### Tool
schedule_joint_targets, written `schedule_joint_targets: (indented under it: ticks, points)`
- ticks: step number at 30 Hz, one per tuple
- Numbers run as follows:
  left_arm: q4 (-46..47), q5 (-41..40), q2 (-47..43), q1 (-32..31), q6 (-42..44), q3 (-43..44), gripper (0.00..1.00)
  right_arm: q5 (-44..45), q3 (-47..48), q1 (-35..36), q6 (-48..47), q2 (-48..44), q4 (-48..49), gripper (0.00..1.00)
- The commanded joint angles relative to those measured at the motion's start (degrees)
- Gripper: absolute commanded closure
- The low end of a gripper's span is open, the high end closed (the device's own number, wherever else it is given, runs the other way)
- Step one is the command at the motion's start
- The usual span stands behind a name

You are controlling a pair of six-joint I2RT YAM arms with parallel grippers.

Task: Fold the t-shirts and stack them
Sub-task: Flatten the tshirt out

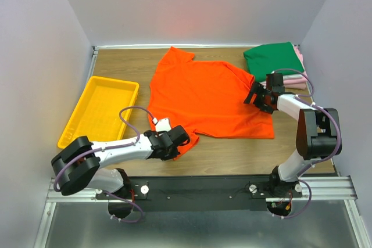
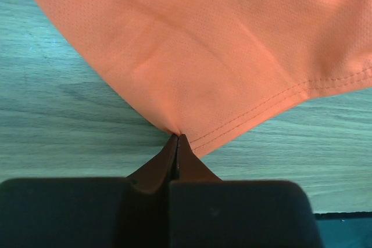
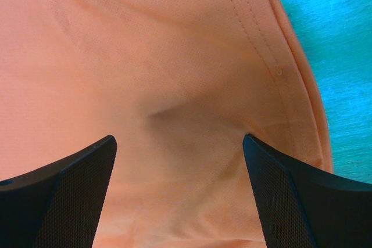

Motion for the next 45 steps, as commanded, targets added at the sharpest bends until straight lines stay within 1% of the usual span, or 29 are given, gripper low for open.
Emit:
schedule_joint_targets:
  ticks: [1, 4, 7, 8, 12, 14, 16, 17, 18, 20, 21, 22, 24, 27, 30, 35, 39, 41, 45]
  points:
    - [0.4, -0.1, 0.1, -0.5, -0.3, -3.0, 1.00, 0.4, -2.2, -0.6, -0.6, -0.4, -3.2, 0.05]
    - [-0.4, -1.5, -2.3, -0.5, -0.8, -2.7, 1.00, -0.8, -2.8, -0.6, -1.1, -1.6, -3.2, 0.07]
    - [-2.5, -4.9, -5.8, -0.4, -1.6, -1.2, 1.00, -1.7, -3.5, -0.5, -0.8, -3.1, -3.2, 0.09]
    - [-2.9, -6.8, -6.5, -0.2, -1.8, -0.9, 1.00, -1.8, -3.9, -0.4, -0.7, -4.3, -3.4, 0.09]
    - [-3.8, -9.3, -11.5, 1.3, -2.0, -1.4, 1.00, -2.1, -4.8, 0.7, -0.5, -8.3, -4.7, 0.10]
    - [-3.7, -10.7, -13.8, 3.2, -1.7, -2.3, 1.00, -0.3, -5.0, 1.2, -1.0, -10.3, -6.7, 0.09]
    - [-2.9, -11.6, -17.9, 5.4, -0.5, -3.0, 1.00, 2.2, -5.1, 1.5, -1.3, -11.3, -9.1, 0.10]
    - [-2.4, -12.1, -19.5, 5.4, 0.4, -3.3, 1.00, 2.8, -5.3, 1.7, -1.3, -11.7, -9.1, 0.09]
    - [-1.4, -12.7, -22.2, 8.0, 1.6, -3.6, 1.00, 2.8, -5.9, 2.9, -0.9, -12.2, -9.5, 0.09]
    - [-0.2, -12.8, -24.7, 11.4, 6.6, -3.6, 1.00, 2.5, -5.8, 4.5, -0.4, -12.0, -9.9, 0.10]
    - [1.2, -12.4, -26.4, 14.6, 8.5, -3.5, 1.00, 2.8, -5.8, 6.5, 0.3, -11.4, -10.1, 0.09]
    - [1.7, -12.3, -27.0, 16.2, 10.4, -3.5, 1.00, 2.8, -5.8, 7.3, 0.7, -10.8, -10.2, 0.09]
    - [3.1, -11.5, -27.6, 19.2, 14.7, -3.5, 1.00, 2.8, -5.7, 8.9, 1.6, -9.7, -10.4, 0.09]
    - [5.8, -10.1, -26.9, 22.3, 19.4, -3.3, 1.00, 5.6, -5.7, 12.4, 3.2, -7.8, -10.4, 0.09]
    - [7.1, -9.6, -26.4, 24.6, 21.9, -2.8, 1.00, 6.2, -5.4, 13.9, 4.5, -6.5, -10.4, 0.09]
    - [12.0, -8.6, -25.9, 31.1, 27.2, -2.5, 1.00, 6.7, -5.1, 17.9, 6.3, -5.5, -10.8, 0.09]
    - [14.3, -6.5, -24.2, 33.4, 30.0, -2.0, 1.00, 8.3, -5.0, 19.7, 8.0, -6.9, -12.2, 0.10]
    - [14.8, -6.4, -24.0, 33.6, 30.5, -2.1, 1.00, 10.4, -5.0, 19.7, 8.2, -9.8, -13.3, 0.10]
    - [15.8, -5.6, -24.7, 33.7, 31.1, -2.4, 1.00, 16.3, -4.5, 19.8, 9.3, -13.5, -20.7, 0.10]
